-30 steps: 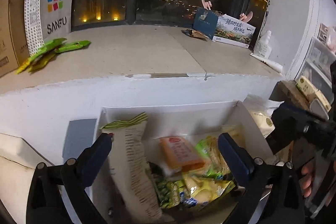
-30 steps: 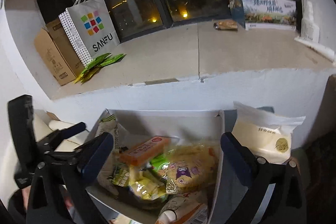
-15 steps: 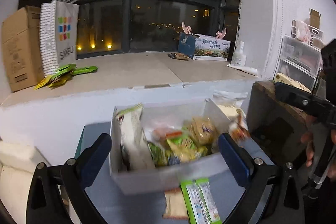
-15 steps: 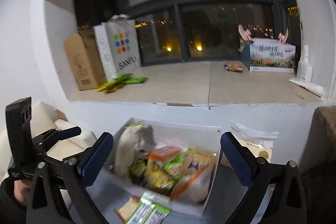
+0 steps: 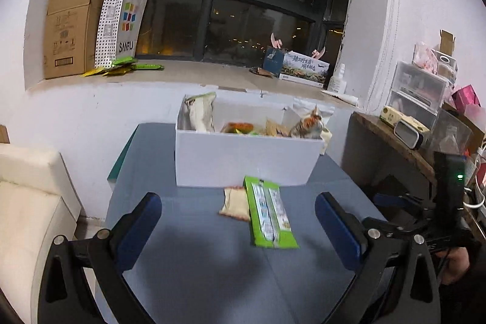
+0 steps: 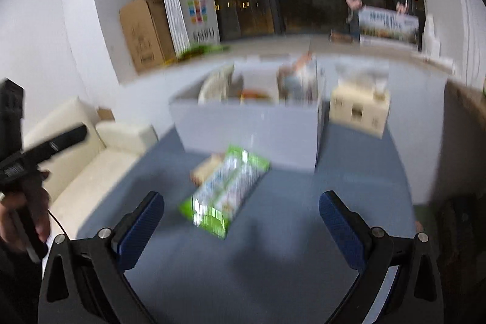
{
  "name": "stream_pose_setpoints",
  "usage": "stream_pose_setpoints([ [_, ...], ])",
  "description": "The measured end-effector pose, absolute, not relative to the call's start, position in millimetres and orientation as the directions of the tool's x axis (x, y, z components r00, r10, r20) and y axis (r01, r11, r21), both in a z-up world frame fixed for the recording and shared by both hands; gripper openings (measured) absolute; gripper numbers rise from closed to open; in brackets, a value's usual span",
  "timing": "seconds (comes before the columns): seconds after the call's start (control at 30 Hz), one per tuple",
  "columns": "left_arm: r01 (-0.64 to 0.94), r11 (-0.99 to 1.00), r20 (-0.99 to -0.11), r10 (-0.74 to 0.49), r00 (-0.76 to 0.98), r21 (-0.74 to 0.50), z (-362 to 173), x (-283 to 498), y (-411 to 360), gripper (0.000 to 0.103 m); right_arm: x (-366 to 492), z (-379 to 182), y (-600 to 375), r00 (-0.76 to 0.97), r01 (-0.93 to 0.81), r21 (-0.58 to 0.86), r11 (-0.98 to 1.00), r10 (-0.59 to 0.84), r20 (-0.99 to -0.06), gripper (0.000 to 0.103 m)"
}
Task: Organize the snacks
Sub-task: 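Grasp the green seaweed strip with the right gripper while the left gripper grasps the bread bag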
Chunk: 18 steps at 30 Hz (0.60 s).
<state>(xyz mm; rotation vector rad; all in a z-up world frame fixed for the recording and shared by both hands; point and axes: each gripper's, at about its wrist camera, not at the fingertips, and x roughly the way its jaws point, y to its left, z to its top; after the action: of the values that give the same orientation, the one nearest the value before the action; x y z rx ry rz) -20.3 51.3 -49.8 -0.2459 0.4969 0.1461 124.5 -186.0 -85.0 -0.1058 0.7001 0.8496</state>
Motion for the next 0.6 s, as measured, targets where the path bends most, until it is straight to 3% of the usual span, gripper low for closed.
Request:
stream_pose_setpoints([
  [0.6,-0.188,0.967,-0.461,0.09,0.883,-0.172,-41,-35,40,0.103,158,-119,-100,0.332,-0.739,0.196,0.645,0.602,-0.726,0.103],
])
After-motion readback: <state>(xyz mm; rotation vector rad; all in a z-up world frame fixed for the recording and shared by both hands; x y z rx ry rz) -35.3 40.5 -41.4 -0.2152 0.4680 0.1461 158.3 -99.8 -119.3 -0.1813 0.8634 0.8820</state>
